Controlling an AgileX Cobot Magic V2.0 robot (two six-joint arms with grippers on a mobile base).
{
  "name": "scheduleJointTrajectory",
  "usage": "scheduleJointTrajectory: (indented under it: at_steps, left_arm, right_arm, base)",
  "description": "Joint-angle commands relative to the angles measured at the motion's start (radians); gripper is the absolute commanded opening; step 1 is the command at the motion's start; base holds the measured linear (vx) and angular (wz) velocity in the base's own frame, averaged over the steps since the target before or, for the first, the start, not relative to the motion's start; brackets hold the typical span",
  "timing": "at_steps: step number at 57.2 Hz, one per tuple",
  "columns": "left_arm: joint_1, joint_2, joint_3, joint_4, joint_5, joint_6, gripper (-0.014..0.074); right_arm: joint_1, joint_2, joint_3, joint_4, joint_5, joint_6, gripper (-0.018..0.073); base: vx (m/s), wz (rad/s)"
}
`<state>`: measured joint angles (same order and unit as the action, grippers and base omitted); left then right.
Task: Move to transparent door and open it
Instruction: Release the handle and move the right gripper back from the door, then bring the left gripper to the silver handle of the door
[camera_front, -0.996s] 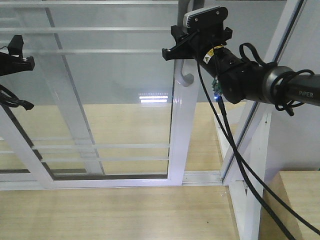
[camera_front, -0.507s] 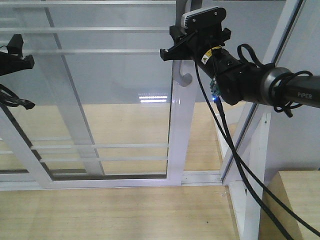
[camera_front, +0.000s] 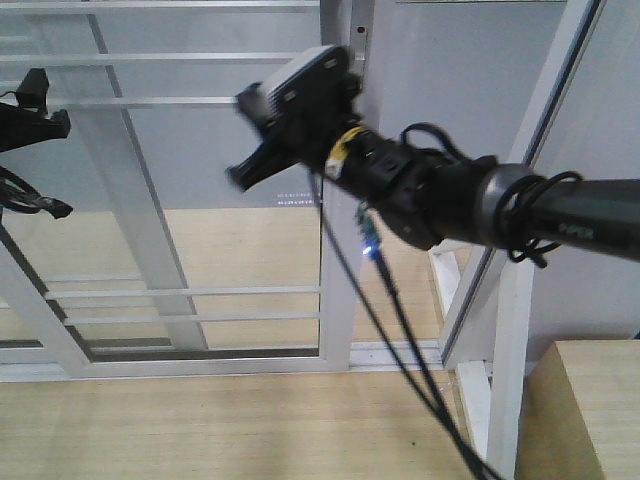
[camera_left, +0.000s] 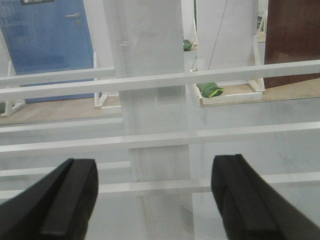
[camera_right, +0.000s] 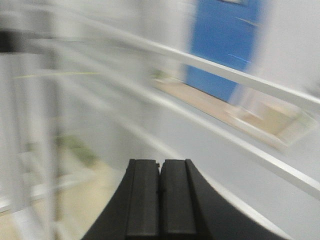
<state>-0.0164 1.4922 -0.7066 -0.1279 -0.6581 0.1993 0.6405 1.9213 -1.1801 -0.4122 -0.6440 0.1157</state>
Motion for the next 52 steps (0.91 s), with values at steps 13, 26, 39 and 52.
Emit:
scheduleJointTrajectory:
  at_steps: [13, 26, 39, 52]
  left_arm:
    - [-0.019, -0.033, -0.033, 0.087, -0.083, -0.051, 0.0576]
    - [-0.052, -0.031, -0.033, 0.33, -0.086, -0.237, 0.0575]
    - [-0.087, 0.005, -0.034, 0.342, -0.13, -0.32, 0.0575]
    - [-0.196, 0.096, -0.109, 0.342, -0.155, -0.321, 0.0575]
  right_arm:
    - [-0.082, -0.207, -0.018, 0.116, 0.093, -0.009, -0.0006]
    - [-0.25, -0.367, -0.015, 0.132, 0.392, -0.071, -0.0006]
    - [-0.369, -0.527, 0.229, 0.139, 0.246, -0.07, -0.0006]
    - [-0.414, -0.702, 0.55, 0.154, 0.152, -0.071, -0.0006]
  base:
    - [0.0, 0.02]
    - [0.0, 0.0]
    - [0.0, 0.0]
    - [0.0, 0.0]
